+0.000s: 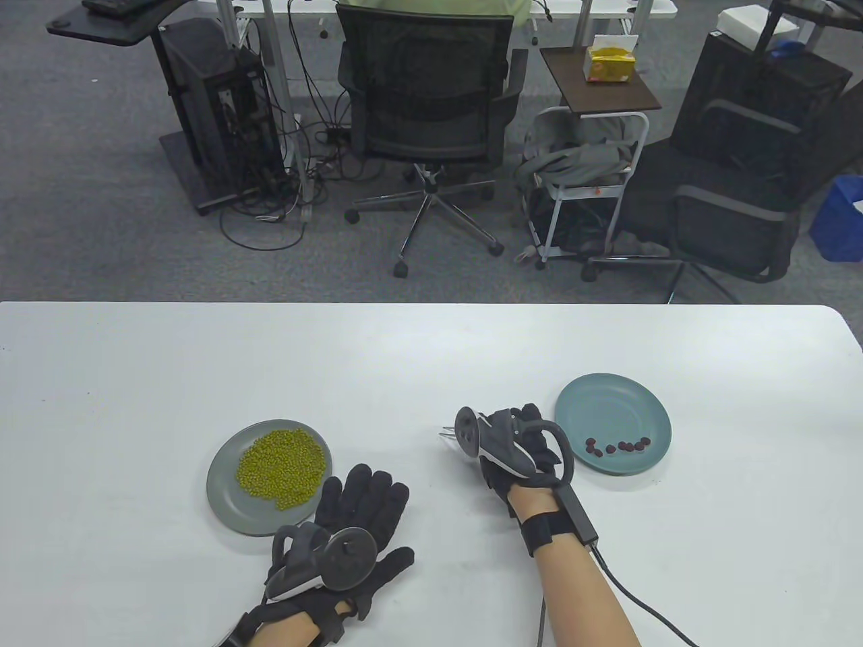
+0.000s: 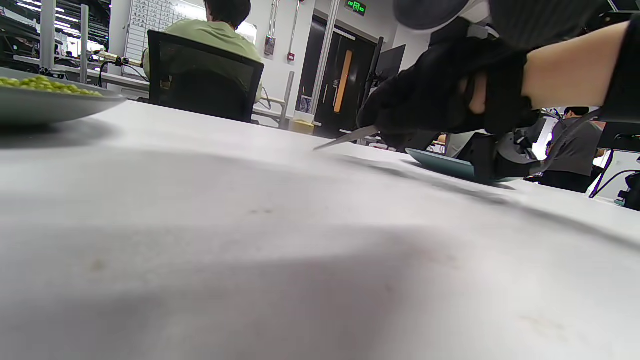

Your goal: Pick cranberries with tweezers into plate

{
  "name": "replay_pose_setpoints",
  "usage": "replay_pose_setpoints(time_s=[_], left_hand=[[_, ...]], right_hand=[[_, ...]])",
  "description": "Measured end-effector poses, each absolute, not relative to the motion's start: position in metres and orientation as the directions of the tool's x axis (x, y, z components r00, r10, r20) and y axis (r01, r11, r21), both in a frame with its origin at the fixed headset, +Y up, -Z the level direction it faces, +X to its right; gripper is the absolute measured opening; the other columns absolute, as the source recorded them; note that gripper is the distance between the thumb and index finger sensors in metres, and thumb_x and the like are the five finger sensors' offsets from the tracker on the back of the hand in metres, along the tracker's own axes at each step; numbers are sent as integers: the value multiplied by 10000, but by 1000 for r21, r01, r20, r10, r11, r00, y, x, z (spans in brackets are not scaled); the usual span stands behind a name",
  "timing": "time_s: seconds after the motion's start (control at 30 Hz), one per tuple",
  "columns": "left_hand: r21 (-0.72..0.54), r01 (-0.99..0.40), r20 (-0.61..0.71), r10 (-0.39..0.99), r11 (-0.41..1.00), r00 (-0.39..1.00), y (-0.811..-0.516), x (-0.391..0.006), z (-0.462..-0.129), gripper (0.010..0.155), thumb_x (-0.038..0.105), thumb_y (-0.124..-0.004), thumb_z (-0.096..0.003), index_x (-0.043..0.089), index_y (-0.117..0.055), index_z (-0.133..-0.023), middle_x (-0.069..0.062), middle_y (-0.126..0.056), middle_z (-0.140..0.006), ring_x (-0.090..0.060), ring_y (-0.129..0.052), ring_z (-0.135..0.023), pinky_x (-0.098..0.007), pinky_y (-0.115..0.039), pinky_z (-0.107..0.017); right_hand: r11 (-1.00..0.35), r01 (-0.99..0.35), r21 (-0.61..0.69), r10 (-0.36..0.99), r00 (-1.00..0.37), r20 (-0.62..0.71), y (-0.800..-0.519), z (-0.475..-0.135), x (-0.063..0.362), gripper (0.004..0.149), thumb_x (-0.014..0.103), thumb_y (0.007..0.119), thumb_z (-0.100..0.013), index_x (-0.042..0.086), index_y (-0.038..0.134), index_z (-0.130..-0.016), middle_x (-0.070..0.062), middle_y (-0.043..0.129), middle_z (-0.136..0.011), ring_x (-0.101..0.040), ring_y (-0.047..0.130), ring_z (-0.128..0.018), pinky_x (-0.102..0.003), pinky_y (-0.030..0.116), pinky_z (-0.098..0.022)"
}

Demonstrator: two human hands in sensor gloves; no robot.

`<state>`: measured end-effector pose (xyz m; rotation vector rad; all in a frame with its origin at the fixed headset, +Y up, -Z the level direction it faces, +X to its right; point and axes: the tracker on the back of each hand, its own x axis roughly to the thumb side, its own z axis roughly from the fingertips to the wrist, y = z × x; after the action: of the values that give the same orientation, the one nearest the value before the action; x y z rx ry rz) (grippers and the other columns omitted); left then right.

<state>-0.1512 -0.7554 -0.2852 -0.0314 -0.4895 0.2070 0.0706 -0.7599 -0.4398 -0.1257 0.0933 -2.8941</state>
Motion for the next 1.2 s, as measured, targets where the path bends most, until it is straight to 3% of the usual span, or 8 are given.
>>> replay_pose_setpoints(time_s=[0.17,0.3,0.5,0.7,0.8,0.93,1.07,1.2], left_hand=[[-84,-191,456,209,978,865,-756,-152,-287,849,680,-679,-439,380,-201,-1073,25,-293,-1142,-319,-193,-1121,-610,-198,-785],[-88,-186,455,205,979,866,-757,-153,-287,845,680,-679,-439,381,-207,-1074,25,-294,-1142,-318,-193,-1121,-609,-198,-785],[-67,-178,463,189,982,866,-756,-152,-285,845,680,-678,-438,383,-208,-1074,26,-295,-1142,-319,-195,-1121,-610,-199,-786],[-48,-179,467,180,983,865,-756,-151,-283,838,671,-666,-445,379,-191,-1070,27,-293,-1141,-318,-194,-1121,-611,-197,-785],[-38,-184,474,180,982,862,-755,-150,-282,841,679,-664,-441,383,-192,-1070,29,-295,-1142,-317,-196,-1123,-612,-199,-786],[-35,-170,478,165,985,863,-758,-149,-282,848,687,-660,-440,386,-177,-1068,30,-281,-1143,-319,-186,-1123,-612,-194,-785],[-46,-159,477,161,986,864,-760,-147,-281,856,690,-654,-440,396,-143,-1061,33,-236,-1142,-320,-149,-1117,-615,-170,-779],[-70,-140,475,156,988,866,-762,-146,-281,841,679,-631,-452,408,-99,-1045,33,-193,-1138,-319,-102,-1108,-615,-136,-770]], right_hand=[[-937,348,-40,-350,-932,94,-766,-440,66,505,498,652,-384,431,627,-884,176,827,-824,-151,845,-808,-455,494,-758],[-969,226,-101,-235,-967,94,-753,-427,81,531,512,641,-381,435,595,-904,162,769,-893,-167,800,-864,-465,467,-769],[-977,-30,-211,-10,-983,185,-724,-372,109,559,547,627,-378,440,564,-922,148,686,-967,-180,732,-921,-474,425,-783],[-961,-100,-260,9,-945,328,-707,-312,133,584,571,632,-369,449,540,-932,151,613,-1017,-183,670,-969,-487,388,-793],[-967,-176,-182,69,-876,477,-712,-292,148,586,578,643,-363,474,537,-930,190,490,-1072,-166,557,-1035,-497,331,-809],[-969,-226,-103,151,-865,478,-730,-285,161,668,607,630,-347,479,426,-969,188,344,-1117,-194,383,-1104,-525,227,-819],[-986,-101,-129,36,-902,431,-728,-285,161,805,678,562,-323,451,149,-975,186,3,-1084,-210,0,-1083,-535,23,-777],[-986,-125,-114,63,-896,441,-729,-286,159,797,672,566,-324,458,146,-967,200,-10,-1074,-201,-29,-1072,-538,-2,-766]])
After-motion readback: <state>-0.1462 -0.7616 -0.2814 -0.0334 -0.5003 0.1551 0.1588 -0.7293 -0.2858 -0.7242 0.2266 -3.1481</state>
